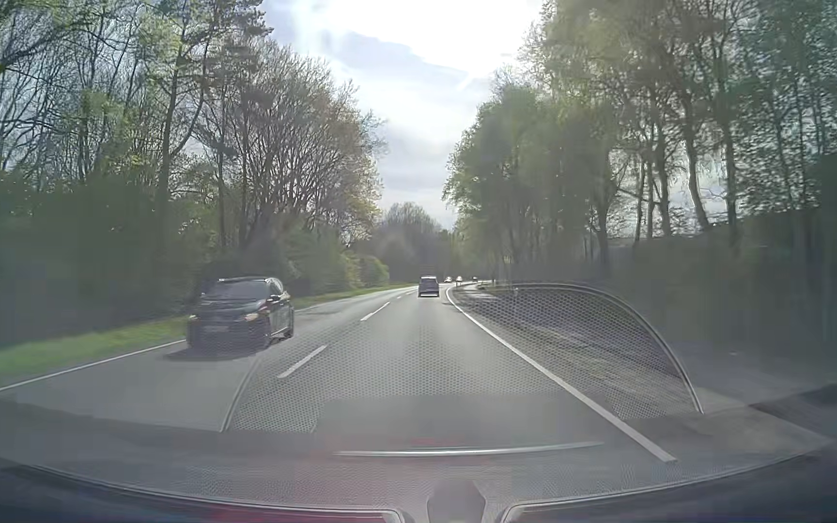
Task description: Follow the waypoints while adhering to traffic rules and regulations
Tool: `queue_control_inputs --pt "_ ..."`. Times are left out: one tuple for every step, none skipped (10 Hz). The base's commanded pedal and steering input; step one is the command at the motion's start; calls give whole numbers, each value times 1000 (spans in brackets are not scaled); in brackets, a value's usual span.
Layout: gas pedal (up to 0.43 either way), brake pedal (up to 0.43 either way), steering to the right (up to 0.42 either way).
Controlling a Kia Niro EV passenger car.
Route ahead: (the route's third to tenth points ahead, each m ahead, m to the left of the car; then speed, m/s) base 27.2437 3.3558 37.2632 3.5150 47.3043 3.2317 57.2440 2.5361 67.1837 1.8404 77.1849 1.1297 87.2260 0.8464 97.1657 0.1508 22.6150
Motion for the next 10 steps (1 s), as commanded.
queue_control_inputs --pt "0 0 1" --pt "0 0 2" --pt "0 0 2" --pt "0 0 2" --pt "0 0 2" --pt "0 0 2" --pt "0 0 2" --pt "0 0 2" --pt "0 0 2" --pt "0 0 2"
